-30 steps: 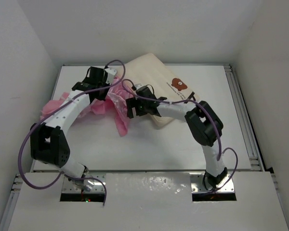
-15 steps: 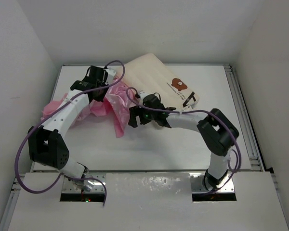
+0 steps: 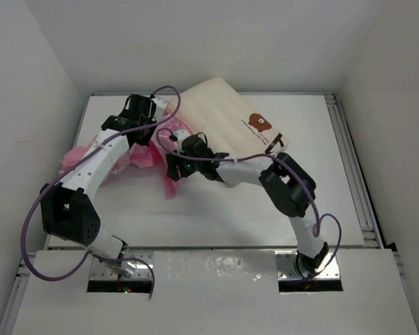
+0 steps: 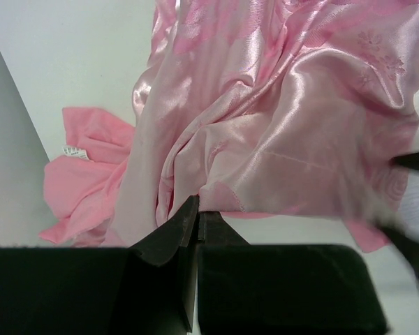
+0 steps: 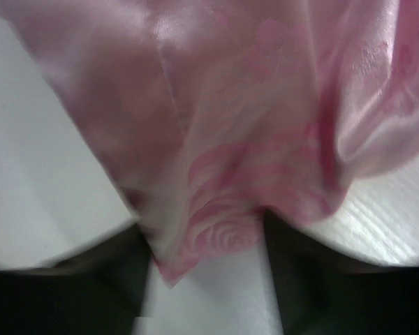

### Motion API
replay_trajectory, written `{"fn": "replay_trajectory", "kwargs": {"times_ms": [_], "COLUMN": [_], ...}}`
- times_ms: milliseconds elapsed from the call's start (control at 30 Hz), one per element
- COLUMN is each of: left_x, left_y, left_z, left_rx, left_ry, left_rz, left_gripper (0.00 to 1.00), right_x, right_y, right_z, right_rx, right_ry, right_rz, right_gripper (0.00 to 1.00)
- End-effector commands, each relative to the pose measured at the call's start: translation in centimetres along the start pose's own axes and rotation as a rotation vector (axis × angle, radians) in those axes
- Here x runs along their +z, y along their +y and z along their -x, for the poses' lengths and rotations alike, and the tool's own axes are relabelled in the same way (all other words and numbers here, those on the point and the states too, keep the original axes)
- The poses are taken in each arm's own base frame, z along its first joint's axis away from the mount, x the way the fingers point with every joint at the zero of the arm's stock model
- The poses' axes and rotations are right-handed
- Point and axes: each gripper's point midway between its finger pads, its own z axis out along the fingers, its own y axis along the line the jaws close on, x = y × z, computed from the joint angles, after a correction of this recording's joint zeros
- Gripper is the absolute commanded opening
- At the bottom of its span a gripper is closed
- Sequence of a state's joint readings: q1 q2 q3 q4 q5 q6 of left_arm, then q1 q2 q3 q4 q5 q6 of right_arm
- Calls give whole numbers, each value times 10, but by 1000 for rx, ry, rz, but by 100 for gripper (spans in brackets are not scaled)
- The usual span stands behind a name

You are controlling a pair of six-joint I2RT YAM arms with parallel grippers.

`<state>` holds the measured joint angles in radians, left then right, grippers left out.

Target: Put the pillow into the pillowcase

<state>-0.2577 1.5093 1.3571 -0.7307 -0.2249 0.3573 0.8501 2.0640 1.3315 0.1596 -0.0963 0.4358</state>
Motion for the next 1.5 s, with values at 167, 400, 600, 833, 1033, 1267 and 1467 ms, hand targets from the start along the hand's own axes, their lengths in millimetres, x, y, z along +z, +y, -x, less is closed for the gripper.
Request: {"fn": "replay_trajectory", "kwargs": {"times_ms": [167, 400, 600, 833, 1033, 1267, 1467], "left_x": [-43, -198, -345, -317, -214, -71, 20], "left_y": [45, 173, 199, 174, 139, 106, 103], "left_z": [35, 55, 69, 59, 86, 114, 54], "left_rx": [-5, 3, -37, 168, 235, 89, -122], "left_ry": [-100, -163, -416, -382, -323, -208, -39], "left_rz": [178, 758, 884, 779, 605, 190, -28], "left_gripper": [0, 0, 0, 0, 0, 0, 0], "right_x": [-14, -158, -248, -266, -228, -176, -131], "right_y": [-12, 35, 94, 98, 40, -45, -91], "right_z": [76, 201, 234, 230, 233, 234, 299], "right_rx": [87, -135, -244, -178, -35, 133, 144], "right_ry": [-158, -527, -691, -678, -601, -487, -474], "right_rz": [-55, 59, 208, 253, 118, -17, -84], "right_gripper": [0, 0, 0, 0, 0, 0, 7]}}
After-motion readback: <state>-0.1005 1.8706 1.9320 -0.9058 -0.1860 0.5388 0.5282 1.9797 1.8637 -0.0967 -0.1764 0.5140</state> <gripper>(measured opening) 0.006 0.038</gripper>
